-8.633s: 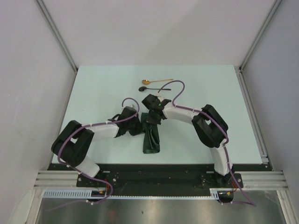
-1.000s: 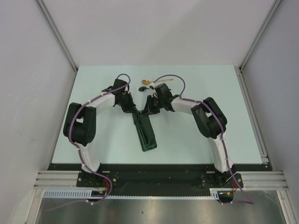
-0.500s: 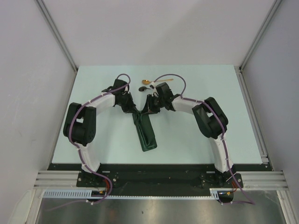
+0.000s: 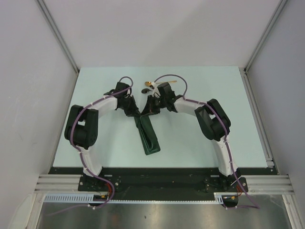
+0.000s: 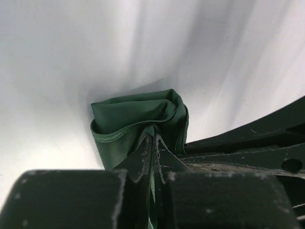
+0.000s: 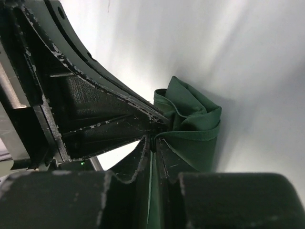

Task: Fold the napkin into a case and place the utensils inside
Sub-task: Stuff the top corner of the smaller-rectangle-folded napkin into the folded napkin.

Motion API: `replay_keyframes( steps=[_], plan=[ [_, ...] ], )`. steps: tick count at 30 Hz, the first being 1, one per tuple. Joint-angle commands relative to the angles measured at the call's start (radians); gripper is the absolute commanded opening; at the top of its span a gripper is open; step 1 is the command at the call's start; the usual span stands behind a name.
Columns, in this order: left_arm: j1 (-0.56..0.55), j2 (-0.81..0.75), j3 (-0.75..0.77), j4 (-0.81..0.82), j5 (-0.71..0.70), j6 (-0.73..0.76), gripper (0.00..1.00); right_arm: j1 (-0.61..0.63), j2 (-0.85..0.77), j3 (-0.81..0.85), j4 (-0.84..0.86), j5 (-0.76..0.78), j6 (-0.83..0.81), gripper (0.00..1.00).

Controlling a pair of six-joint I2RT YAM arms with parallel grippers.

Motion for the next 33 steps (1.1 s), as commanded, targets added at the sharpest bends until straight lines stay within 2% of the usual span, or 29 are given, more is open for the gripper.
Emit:
replay_keyframes(
  steps=[1, 4, 6, 8, 18, 23, 29, 33],
  plan=[
    [0.005, -0.037, -0.011, 0.017, 0.028, -0.008, 0.04, 0.005, 0.043, 0.059, 0.051, -0.07, 0.023, 0.13],
    [0.005, -0.053, -0.016, 0.017, 0.017, -0.009, 0.05, -0.001, 0.054, 0.047, 0.066, -0.079, 0.024, 0.15],
    [0.007, -0.056, -0.025, 0.024, 0.014, -0.015, 0.06, 0.0, 0.069, 0.039, 0.095, -0.087, 0.029, 0.2],
    [0.005, -0.054, -0.032, 0.027, 0.015, -0.021, 0.07, -0.003, 0.079, 0.033, 0.135, -0.106, 0.05, 0.22],
    [0.013, -0.12, -0.081, 0.042, -0.005, -0.027, 0.29, -0.012, 0.077, -0.032, 0.265, -0.144, 0.116, 0.3],
    [0.016, -0.146, -0.089, 0.039, -0.003, -0.027, 0.33, -0.018, 0.068, -0.06, 0.307, -0.161, 0.128, 0.34],
    [0.021, -0.172, -0.101, 0.044, -0.014, -0.029, 0.45, -0.02, 0.069, -0.08, 0.347, -0.172, 0.156, 0.34],
    [0.028, -0.169, -0.1, 0.05, -0.017, -0.032, 0.46, -0.021, 0.076, -0.085, 0.373, -0.187, 0.179, 0.3]
  ],
)
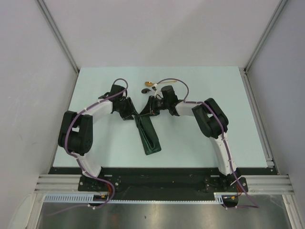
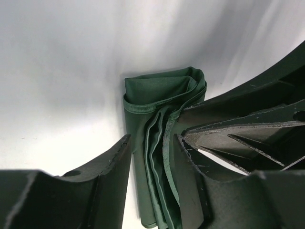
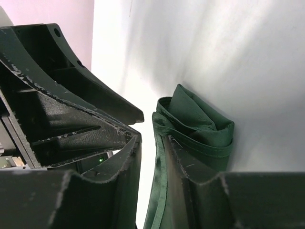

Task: Fold the napkin into a case and place the utensils inside
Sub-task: Stuff the top corner of the smaller-rectangle-folded napkin into the folded napkin.

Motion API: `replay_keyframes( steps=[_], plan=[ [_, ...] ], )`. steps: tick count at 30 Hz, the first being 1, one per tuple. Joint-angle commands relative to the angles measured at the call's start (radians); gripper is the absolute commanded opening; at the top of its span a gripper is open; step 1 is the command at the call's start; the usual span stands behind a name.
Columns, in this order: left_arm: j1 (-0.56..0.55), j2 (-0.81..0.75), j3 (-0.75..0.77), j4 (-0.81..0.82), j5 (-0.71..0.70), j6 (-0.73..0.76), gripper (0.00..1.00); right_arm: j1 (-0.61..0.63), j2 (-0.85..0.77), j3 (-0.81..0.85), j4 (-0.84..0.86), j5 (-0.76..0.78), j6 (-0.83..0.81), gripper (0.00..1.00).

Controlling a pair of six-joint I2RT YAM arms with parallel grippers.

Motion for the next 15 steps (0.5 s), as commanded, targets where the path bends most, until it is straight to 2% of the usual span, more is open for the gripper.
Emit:
replay_keyframes(
  steps=[1, 5, 10, 15],
  plan=[
    [0.005, -0.049, 0.013, 0.053, 0.036, -0.019, 0.47, 0.009, -0.001, -0.014, 0.078, -0.037, 0.033, 0.27],
    [0.002, -0.013, 0.046, 0.057, 0.074, -0.006, 0.48, 0.0, -0.021, -0.067, 0.184, -0.047, 0.104, 0.22],
    [0.0, 0.018, 0.06, 0.051, 0.073, -0.003, 0.47, -0.014, -0.036, -0.084, 0.263, -0.064, 0.178, 0.1],
    [-0.002, 0.011, 0.056, 0.05, 0.054, -0.003, 0.45, -0.029, -0.097, -0.127, 0.227, -0.044, 0.159, 0.09]
  ],
)
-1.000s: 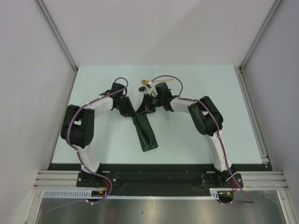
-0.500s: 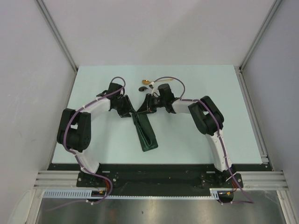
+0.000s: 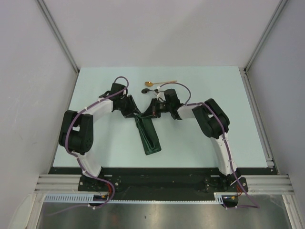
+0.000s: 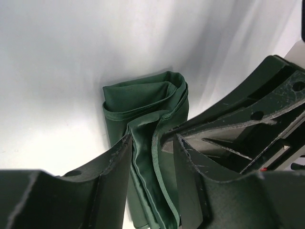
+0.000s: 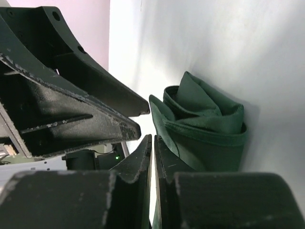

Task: Fold the napkin into a case and place the utensils inside
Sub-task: Stuff the top corner of the smaller-rectangle-folded napkin into the folded napkin.

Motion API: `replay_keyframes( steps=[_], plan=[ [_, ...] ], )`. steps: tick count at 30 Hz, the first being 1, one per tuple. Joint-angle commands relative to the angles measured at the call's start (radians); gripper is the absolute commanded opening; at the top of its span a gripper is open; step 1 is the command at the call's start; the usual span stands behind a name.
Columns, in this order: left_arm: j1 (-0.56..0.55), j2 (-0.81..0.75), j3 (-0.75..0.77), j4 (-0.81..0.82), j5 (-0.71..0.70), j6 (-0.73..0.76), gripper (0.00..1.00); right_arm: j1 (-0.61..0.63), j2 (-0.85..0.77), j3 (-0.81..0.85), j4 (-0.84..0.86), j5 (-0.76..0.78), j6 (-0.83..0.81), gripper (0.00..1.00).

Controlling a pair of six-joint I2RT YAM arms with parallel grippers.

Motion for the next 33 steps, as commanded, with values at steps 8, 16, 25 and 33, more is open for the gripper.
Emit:
replay_keyframes(
  steps=[8, 16, 25, 33],
  plan=[
    [-0.006, -0.024, 0.047, -0.027, -0.053, 0.004, 0.46, -0.047, -0.182, -0.088, -0.069, 0.047, -0.088, 0.09],
    [-0.006, 0.013, 0.087, -0.05, -0.064, 0.008, 0.51, -0.033, -0.124, -0.101, -0.077, 0.056, -0.1, 0.08],
    [-0.037, 0.079, 0.132, -0.041, -0.058, 0.005, 0.5, -0.005, -0.08, -0.098, -0.069, 0.062, -0.103, 0.08],
    [-0.061, 0.09, 0.142, -0.04, -0.058, -0.003, 0.5, 0.015, -0.032, -0.058, -0.089, 0.064, -0.111, 0.08]
  ],
)
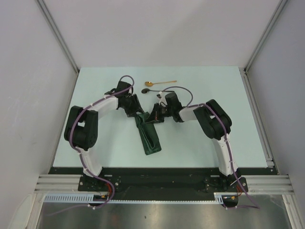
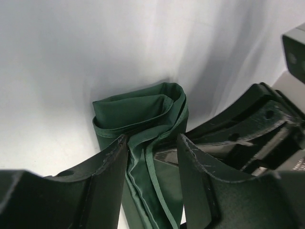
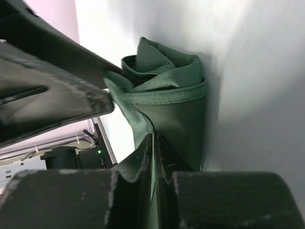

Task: Fold the napkin into a case and place the utensils inside
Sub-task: Stuff the top corner of the smaller-rectangle-folded napkin into the folded napkin.

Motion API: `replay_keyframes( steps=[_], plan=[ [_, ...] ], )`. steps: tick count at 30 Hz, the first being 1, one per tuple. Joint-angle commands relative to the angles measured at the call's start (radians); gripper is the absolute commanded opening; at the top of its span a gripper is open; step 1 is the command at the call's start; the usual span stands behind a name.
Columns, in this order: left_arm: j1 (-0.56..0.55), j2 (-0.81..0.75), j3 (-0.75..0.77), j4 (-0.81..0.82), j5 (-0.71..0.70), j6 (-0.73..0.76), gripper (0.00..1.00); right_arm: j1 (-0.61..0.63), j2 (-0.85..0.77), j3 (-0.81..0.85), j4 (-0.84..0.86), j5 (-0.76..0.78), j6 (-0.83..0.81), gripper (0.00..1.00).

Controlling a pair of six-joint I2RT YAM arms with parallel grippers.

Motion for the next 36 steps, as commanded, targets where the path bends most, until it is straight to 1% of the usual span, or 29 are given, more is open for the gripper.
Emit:
replay_keyframes(
  steps=[1, 13, 18, 22, 29, 36],
  plan=[
    [-0.013, 0.007, 0.051, 0.007, 0.001, -0.002, 0.5, 0.015, 0.031, 0.05, 0.009, 0.006, -0.026, 0.08],
    [-0.033, 0.053, 0.083, -0.026, -0.034, 0.015, 0.48, 0.033, 0.056, 0.078, 0.017, -0.021, -0.029, 0.07],
    [-0.042, 0.056, 0.087, -0.024, -0.028, 0.015, 0.47, 0.036, 0.062, 0.086, 0.019, -0.031, -0.03, 0.07],
    [-0.048, 0.012, 0.054, -0.013, -0.03, 0.015, 0.47, 0.035, 0.065, 0.082, 0.022, -0.035, -0.026, 0.07],
    [-0.048, -0.067, 0.011, 0.02, -0.047, 0.032, 0.51, 0.027, 0.059, 0.069, 0.026, -0.041, -0.023, 0.07],
    [-0.054, -0.019, 0.048, -0.032, -0.045, 0.085, 0.46, 0.019, 0.062, 0.066, 0.034, -0.049, -0.015, 0.07]
  ],
)
